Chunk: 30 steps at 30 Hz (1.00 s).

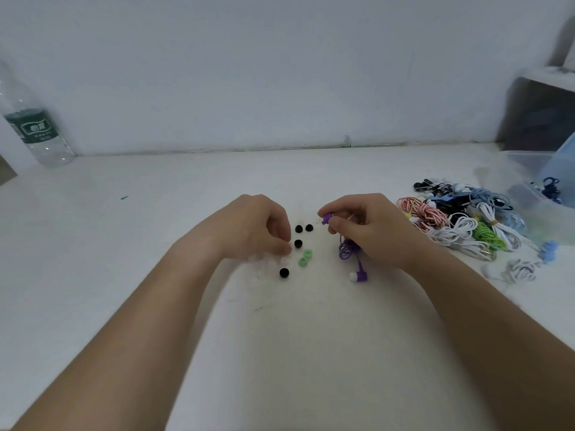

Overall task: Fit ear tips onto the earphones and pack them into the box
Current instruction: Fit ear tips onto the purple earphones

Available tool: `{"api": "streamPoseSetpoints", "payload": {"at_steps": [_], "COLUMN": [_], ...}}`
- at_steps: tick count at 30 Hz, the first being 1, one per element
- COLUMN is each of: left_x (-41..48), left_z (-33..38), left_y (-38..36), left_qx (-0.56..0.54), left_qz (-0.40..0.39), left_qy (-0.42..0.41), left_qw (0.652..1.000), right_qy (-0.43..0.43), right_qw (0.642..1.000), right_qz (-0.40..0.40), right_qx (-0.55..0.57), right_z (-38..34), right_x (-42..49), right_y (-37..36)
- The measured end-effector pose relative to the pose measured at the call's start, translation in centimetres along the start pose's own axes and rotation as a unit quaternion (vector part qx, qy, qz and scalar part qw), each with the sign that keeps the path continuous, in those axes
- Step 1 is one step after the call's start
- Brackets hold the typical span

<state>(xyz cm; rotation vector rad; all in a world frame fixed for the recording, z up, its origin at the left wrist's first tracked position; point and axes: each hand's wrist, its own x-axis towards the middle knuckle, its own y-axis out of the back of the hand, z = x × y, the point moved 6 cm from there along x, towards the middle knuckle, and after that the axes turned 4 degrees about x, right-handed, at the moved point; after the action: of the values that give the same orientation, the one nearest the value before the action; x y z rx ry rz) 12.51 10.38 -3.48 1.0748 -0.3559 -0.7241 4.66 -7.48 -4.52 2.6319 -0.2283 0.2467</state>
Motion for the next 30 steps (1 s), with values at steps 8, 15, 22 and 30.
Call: {"api": "streamPoseSetpoints", "payload": {"at_steps": [8, 15, 22, 30], "left_x": [0.0, -1.0, 0.1, 0.5], "left_z": [0.0, 0.6, 1.7, 1.1], "left_y": [0.5, 2.5, -0.7, -0.8], "left_qx": [-0.003, -0.297, -0.544, -0.525], "left_qz": [0.017, 0.058, -0.024, 0.008], "left_qy": [-0.008, -0.041, -0.008, 0.010], "left_qw": [1.000, 0.952, 0.839, 0.851], "right_qy": [-0.004, -0.004, -0.007, -0.005], "right_qw": [1.000, 1.000, 0.995, 0.993], "right_qz": [0.004, 0.001, 0.002, -0.011], "right_qx": [0.007, 0.028, 0.098, 0.120], "right_z": [0.0, 0.2, 0.0, -0.1], "right_x": [-0.1, -0.1, 0.0, -0.1], "right_y": [0.0, 0.1, 0.5, 0.4]}}
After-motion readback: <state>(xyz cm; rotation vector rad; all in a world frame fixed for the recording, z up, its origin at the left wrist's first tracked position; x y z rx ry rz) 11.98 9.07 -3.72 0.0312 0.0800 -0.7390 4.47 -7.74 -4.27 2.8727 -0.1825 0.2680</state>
